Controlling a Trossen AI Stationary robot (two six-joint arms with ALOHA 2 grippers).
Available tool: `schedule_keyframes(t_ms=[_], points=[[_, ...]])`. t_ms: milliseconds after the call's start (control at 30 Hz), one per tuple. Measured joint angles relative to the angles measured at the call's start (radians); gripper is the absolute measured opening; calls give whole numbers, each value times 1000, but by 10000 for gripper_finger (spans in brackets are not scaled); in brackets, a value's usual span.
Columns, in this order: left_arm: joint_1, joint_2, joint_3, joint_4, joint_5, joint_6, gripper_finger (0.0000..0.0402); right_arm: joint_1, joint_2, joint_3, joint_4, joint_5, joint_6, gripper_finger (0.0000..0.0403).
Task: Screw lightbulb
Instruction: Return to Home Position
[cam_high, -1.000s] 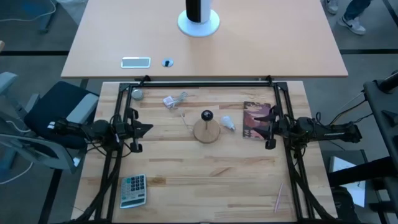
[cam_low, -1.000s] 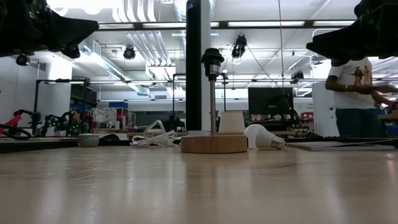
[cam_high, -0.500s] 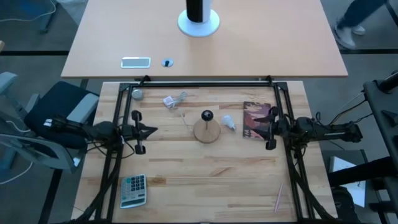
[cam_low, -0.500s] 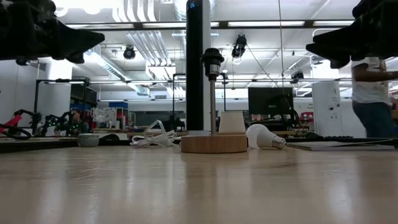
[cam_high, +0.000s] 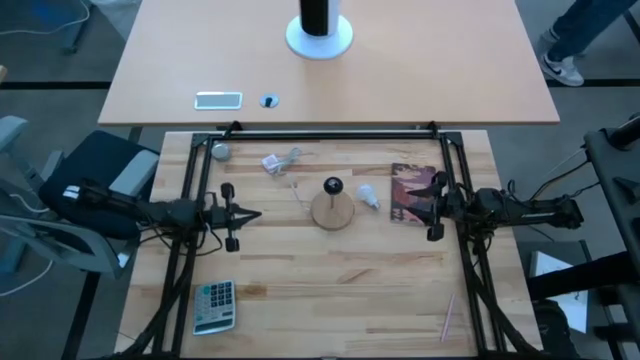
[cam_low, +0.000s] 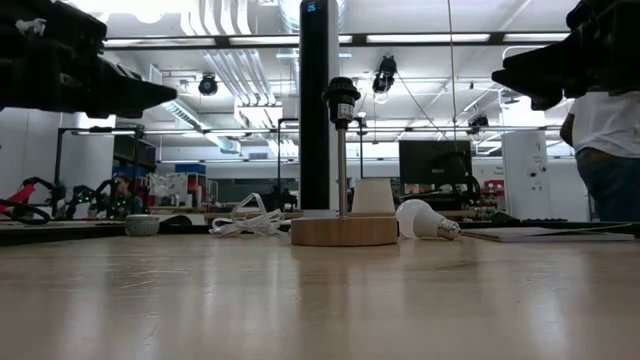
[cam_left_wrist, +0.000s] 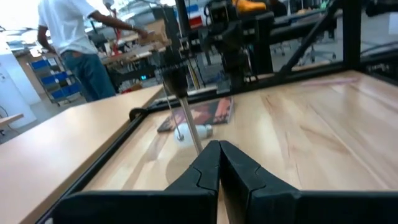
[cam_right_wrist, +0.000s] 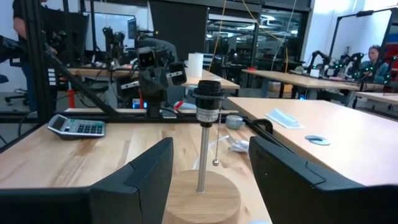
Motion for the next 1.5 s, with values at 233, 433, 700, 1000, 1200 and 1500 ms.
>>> schedule_keyframes(t_ms=[233,433,700,1000,1200,1500], points=[[0,68,0,-1,0,0,0,0,0,0,0,0,0,206],[0,121,0,0,0,0,0,0,0,0,0,0,0,206],[0,180,0,0,0,0,0,0,0,0,0,0,0,206],[0,237,0,0,0,0,0,0,0,0,0,0,0,206],[0,269,0,0,0,0,0,0,0,0,0,0,-1,206],[0,308,0,0,0,0,0,0,0,0,0,0,-1,206]])
